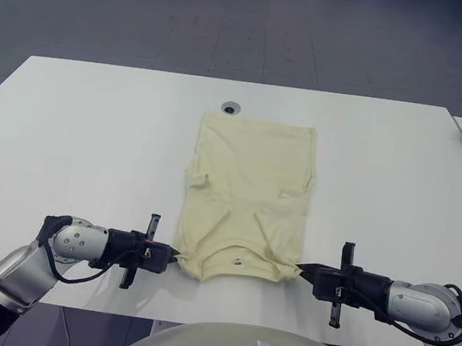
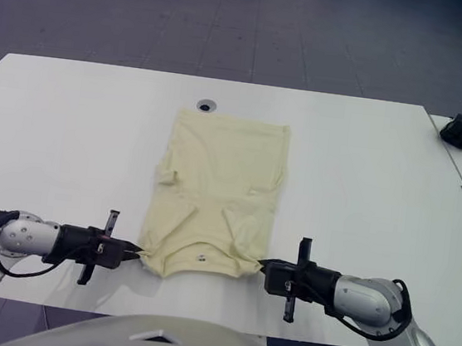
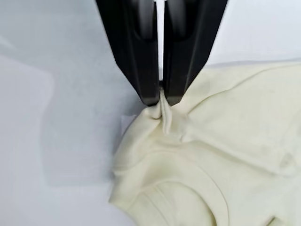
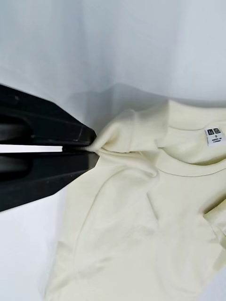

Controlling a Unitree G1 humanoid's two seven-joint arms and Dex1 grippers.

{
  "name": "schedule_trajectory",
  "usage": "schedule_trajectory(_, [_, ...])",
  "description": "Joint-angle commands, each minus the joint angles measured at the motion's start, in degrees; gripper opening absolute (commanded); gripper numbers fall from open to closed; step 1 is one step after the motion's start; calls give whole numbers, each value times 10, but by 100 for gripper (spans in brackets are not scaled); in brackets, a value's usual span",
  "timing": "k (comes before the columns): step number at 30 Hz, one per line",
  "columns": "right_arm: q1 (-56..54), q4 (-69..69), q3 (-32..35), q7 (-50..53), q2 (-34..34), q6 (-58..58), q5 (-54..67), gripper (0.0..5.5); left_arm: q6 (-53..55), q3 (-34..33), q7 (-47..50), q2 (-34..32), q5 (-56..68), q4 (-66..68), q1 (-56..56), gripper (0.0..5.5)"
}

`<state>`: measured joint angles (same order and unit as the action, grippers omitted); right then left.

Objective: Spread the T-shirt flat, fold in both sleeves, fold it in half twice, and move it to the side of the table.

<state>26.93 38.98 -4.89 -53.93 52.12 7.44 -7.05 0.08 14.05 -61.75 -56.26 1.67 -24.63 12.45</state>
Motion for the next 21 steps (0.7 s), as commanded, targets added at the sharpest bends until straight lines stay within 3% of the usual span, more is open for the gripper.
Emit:
schedule_trajectory(1, [21, 46, 18, -48, 36, 56, 51, 2, 55, -18, -57, -32, 72, -37, -4, 0])
schedule_trajectory(11, [66, 92, 65, -160, 118, 184, 189, 2, 149, -34, -163, -111, 180, -91, 50, 0])
schedule_trajectory(21, [114, 97, 167, -210, 117, 227, 331, 2, 205, -91, -191, -126, 283, -113, 73, 0])
